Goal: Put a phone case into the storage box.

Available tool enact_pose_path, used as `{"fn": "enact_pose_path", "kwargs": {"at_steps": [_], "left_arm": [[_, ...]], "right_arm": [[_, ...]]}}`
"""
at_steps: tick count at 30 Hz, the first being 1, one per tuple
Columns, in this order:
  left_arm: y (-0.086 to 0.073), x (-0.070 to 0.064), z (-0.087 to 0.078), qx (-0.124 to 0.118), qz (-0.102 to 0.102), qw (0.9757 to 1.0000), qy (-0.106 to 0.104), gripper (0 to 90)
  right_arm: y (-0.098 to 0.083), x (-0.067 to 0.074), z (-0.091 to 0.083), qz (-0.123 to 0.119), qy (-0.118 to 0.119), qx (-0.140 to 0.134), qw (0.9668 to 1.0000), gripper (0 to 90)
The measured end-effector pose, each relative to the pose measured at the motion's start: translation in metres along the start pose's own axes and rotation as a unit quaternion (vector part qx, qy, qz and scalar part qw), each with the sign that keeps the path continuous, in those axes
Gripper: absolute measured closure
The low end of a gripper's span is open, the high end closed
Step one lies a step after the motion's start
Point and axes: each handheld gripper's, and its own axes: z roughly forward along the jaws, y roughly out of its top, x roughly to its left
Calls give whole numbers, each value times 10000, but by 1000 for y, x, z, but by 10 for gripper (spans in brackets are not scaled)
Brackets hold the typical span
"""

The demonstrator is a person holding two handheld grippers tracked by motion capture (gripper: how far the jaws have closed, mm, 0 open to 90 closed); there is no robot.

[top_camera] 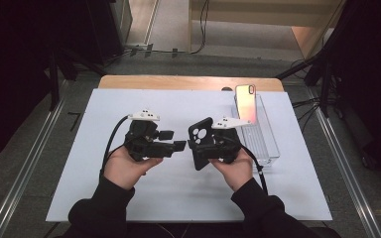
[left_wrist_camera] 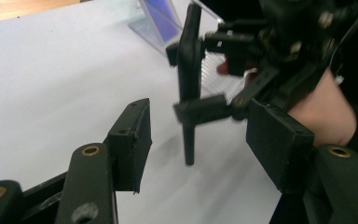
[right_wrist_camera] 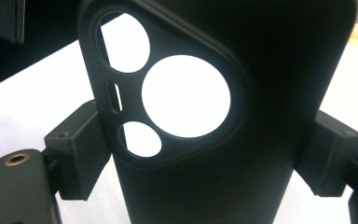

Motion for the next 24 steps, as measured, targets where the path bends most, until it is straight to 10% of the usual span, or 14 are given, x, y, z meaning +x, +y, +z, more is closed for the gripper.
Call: {"fn": "enact_pose_path", "kwargs": {"at_steps": [24], "left_arm": [[-60, 33, 19, 331, 610, 9954, -668, 339]], "right_arm": [[15, -31, -31, -202, 644, 159, 9976, 132]]}}
